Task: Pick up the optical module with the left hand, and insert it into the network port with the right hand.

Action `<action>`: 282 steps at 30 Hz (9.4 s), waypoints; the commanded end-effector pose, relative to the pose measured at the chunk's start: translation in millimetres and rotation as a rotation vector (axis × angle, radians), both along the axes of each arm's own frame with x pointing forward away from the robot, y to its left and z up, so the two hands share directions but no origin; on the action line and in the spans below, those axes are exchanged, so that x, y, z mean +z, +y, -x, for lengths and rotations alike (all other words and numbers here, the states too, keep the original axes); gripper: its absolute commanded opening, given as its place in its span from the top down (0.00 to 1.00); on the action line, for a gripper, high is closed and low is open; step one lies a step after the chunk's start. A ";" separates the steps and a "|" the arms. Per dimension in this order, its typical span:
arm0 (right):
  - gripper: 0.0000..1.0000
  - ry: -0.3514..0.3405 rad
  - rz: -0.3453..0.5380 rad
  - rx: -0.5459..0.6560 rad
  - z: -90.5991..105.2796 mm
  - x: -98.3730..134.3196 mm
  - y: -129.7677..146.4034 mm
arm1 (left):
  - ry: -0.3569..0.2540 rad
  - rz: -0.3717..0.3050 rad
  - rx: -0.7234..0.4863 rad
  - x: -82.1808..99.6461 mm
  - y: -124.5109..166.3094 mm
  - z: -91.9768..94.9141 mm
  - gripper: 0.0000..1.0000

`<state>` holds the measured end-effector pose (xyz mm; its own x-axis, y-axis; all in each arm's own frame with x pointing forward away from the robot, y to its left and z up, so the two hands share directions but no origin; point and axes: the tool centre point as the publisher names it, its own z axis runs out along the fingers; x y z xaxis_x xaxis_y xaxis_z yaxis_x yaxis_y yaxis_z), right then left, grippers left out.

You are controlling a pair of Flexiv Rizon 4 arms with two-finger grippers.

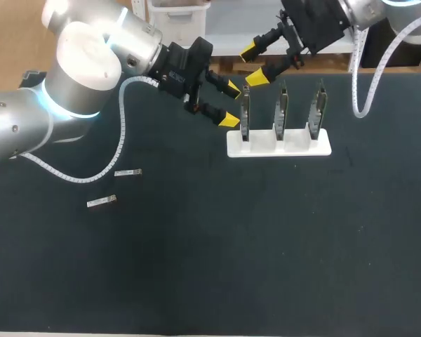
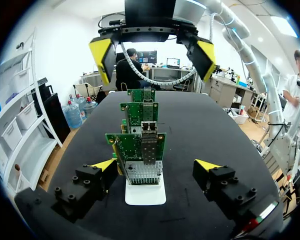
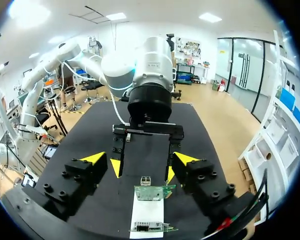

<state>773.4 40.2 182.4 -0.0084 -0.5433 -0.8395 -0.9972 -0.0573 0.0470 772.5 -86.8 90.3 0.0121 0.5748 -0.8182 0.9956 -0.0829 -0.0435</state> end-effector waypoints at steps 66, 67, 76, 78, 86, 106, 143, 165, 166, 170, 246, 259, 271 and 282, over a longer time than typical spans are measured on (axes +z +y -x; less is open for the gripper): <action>1.00 0.058 -0.029 -0.052 -10.4 -6.1 -22.6 | 0.003 -0.004 -0.002 0.3 -0.7 -1.8 0.00; 1.00 0.062 -0.037 -0.062 -12.3 -7.6 -28.4 | 0.003 -0.004 -0.002 0.3 -0.7 -1.8 0.00; 1.00 0.045 -0.058 -0.064 -14.0 -4.5 -66.4 | 0.003 -0.004 -0.002 0.3 -0.7 -1.8 0.00; 1.00 0.046 -0.051 -0.062 -13.9 -4.2 -71.7 | 0.003 -0.004 -0.002 0.3 -0.7 -1.8 0.00; 1.00 0.049 -0.027 -0.066 -8.9 -9.5 -88.9 | 0.003 -0.004 -0.002 0.3 -0.7 -1.8 0.00; 1.00 0.079 -0.012 -0.034 -0.8 -22.8 -98.5 | 0.003 -0.004 -0.002 0.3 -0.7 -1.8 0.00; 0.00 0.133 0.042 -0.073 2.7 -33.1 -98.7 | 0.003 -0.004 -0.002 0.3 -0.7 -1.8 0.00; 0.00 0.133 0.042 -0.073 2.7 -33.1 -98.7 | -0.027 -0.009 0.000 3.7 4.5 0.7 0.00; 0.00 0.133 0.042 -0.073 2.7 -33.1 -98.7 | -0.036 -0.017 0.011 3.6 8.2 0.6 0.00; 0.00 0.133 0.042 -0.073 2.7 -33.1 -98.7 | -0.062 -0.041 0.019 3.8 21.0 2.7 0.00; 0.00 0.133 0.042 -0.073 2.7 -33.1 -98.7 | -0.026 -0.878 0.245 -61.5 247.4 90.6 0.00; 0.00 0.133 0.042 -0.073 2.7 -33.1 -98.7 | -0.047 -0.913 0.222 -72.2 248.4 92.3 0.00; 0.00 0.133 0.042 -0.073 2.7 -33.1 -98.7 | -0.052 -0.926 0.199 -81.4 251.4 83.9 0.00; 0.00 0.133 0.042 -0.073 2.7 -33.1 -98.7 | -0.035 -0.921 0.206 -92.1 252.3 83.6 0.00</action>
